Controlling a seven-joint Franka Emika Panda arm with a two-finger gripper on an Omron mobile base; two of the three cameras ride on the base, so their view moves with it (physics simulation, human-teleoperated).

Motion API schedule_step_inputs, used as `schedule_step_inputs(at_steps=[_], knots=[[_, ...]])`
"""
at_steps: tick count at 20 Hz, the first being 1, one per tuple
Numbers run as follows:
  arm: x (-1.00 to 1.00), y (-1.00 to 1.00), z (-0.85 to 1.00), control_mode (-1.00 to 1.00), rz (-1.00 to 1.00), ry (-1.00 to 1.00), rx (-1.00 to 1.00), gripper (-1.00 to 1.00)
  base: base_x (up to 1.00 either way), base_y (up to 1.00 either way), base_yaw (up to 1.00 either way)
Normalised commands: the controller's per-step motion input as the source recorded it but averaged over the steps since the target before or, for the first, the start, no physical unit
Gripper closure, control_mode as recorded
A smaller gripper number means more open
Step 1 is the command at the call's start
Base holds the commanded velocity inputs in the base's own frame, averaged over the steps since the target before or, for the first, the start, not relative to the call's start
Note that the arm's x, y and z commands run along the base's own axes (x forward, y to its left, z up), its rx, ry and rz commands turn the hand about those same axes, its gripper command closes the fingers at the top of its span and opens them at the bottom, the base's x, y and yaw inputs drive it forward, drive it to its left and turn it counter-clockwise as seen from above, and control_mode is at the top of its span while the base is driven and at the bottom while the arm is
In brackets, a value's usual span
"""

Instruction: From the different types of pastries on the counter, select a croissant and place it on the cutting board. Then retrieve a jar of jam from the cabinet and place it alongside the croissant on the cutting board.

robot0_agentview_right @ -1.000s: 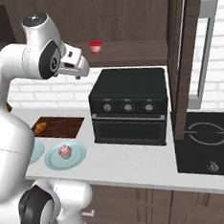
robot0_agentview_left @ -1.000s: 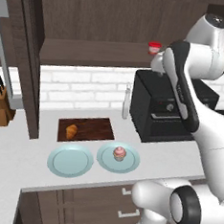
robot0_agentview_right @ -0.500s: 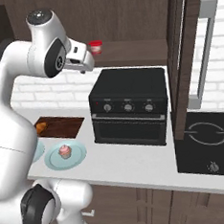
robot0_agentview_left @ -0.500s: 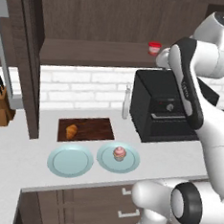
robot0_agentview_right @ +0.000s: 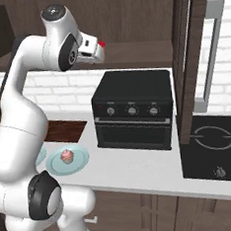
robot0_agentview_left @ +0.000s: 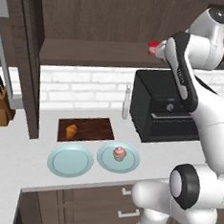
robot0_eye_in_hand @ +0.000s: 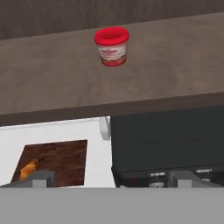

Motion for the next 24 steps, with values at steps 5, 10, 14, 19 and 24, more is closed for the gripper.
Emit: schedule_step_inputs(at_steps=[5,10,14,19,24], knots=[[0.68,-0.01,0.07,-1.00,0.00,0.00,0.00,-1.00,0.00,0.00,0.00],[0.50,0.03,0.00,-1.00,0.01,0.00,0.00,-1.00,0.00,0.00,0.00],[0.31,0.00,-0.01,-1.00,0.02,0.00,0.00,-1.00,0.00,0.00,0.00],[0.56,-0.04,0.00,-1.00,0.00,-0.01,-0.02,-1.00,0.00,0.00,0.00],[0.34,0.00,0.00,-1.00,-0.01,0.00,-0.01,-1.00,0.00,0.00,0.00]])
